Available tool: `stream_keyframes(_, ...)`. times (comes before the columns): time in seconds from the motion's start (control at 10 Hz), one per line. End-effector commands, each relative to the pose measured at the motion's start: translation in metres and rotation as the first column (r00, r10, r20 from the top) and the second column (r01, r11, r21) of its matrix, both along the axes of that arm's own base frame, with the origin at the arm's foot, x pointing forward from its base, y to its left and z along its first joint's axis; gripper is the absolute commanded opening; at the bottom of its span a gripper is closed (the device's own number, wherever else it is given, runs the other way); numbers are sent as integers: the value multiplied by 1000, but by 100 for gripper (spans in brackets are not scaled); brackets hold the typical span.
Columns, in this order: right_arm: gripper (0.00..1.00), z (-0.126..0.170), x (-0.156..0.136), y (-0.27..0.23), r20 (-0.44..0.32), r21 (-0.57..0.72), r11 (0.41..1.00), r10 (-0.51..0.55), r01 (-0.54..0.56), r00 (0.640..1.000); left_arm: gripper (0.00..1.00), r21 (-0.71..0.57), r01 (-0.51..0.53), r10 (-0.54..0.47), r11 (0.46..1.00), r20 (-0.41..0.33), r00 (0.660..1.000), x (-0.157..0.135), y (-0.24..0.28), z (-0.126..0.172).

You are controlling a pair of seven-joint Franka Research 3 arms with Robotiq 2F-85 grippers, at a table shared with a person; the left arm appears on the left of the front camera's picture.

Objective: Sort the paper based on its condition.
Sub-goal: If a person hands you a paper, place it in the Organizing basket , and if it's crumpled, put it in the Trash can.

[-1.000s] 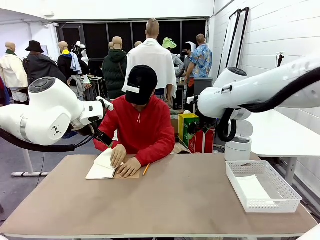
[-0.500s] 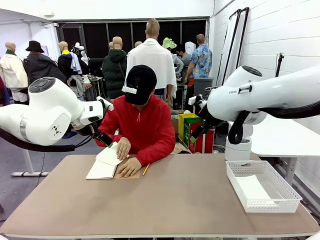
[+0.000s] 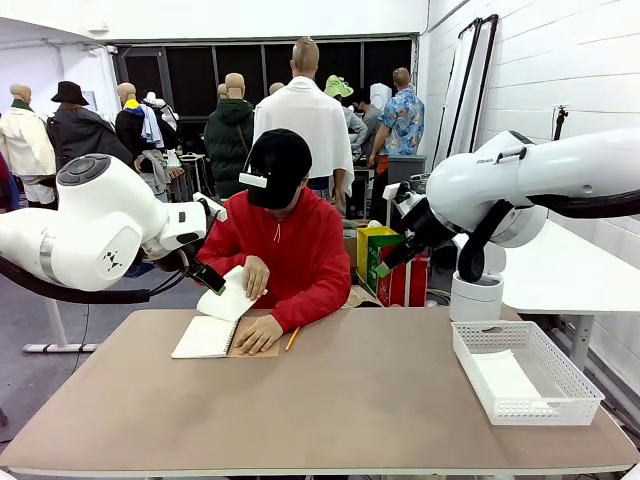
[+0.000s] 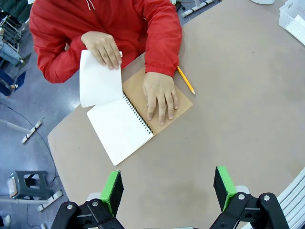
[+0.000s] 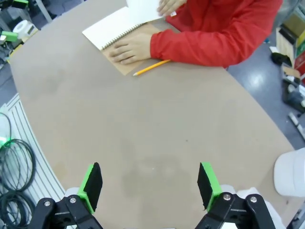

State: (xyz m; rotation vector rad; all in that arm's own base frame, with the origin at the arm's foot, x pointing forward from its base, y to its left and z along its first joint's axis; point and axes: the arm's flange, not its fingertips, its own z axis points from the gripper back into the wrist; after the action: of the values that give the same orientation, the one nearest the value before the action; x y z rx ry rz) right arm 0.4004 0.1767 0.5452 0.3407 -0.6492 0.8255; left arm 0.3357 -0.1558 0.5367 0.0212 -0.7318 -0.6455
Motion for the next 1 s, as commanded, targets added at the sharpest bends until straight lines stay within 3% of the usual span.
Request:
stream_keyframes(0.0, 100, 1, -2, 3, 4, -9, 1000, 5, -5, 1000, 100, 4, 2, -2, 1000, -1, 1000, 0, 1, 0)
stream_keyframes(0.9, 100, 1, -2, 3, 4, -9, 1000, 5, -5, 1000, 100, 4, 2, -2, 1000, -1, 1000, 0, 1, 0)
